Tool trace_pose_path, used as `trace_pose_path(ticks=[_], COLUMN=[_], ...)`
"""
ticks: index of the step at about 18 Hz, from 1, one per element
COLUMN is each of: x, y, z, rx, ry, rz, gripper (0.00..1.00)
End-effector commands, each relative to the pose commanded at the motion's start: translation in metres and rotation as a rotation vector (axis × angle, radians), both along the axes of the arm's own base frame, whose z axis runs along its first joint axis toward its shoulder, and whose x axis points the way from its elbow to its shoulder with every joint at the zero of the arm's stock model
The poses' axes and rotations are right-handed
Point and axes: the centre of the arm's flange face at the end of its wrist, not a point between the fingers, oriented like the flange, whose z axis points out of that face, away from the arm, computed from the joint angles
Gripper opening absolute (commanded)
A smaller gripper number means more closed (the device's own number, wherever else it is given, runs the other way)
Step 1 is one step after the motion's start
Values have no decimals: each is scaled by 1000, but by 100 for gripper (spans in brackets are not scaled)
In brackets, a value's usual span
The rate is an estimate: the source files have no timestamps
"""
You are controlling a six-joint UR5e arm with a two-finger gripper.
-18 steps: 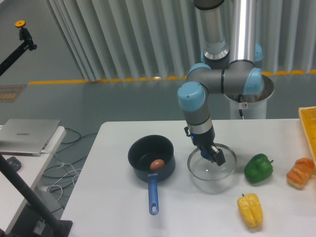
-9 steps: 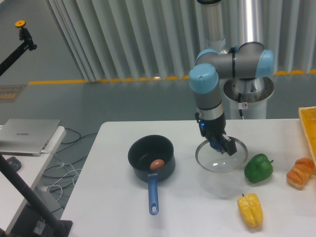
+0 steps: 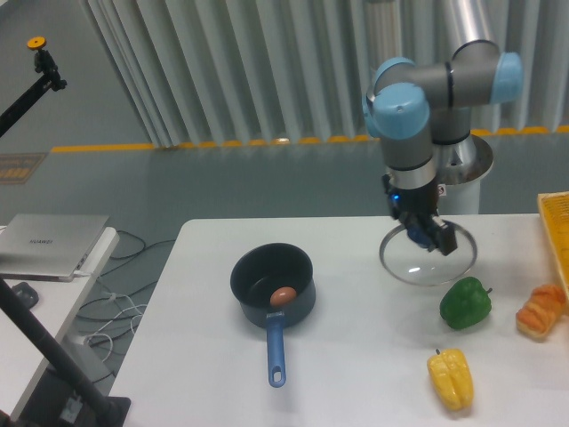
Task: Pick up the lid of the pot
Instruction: 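Raise the held glass lid and carry it toward the green pepper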
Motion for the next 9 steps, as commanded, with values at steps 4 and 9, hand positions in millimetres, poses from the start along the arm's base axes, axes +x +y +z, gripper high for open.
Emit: trace_pose_path(ticks=[4, 9], x=[-21, -37], y=[-14, -22], z=[1, 6], rx=[-15, -10], ry=[-11, -11], rz=[-72, -91], gripper=[49, 49])
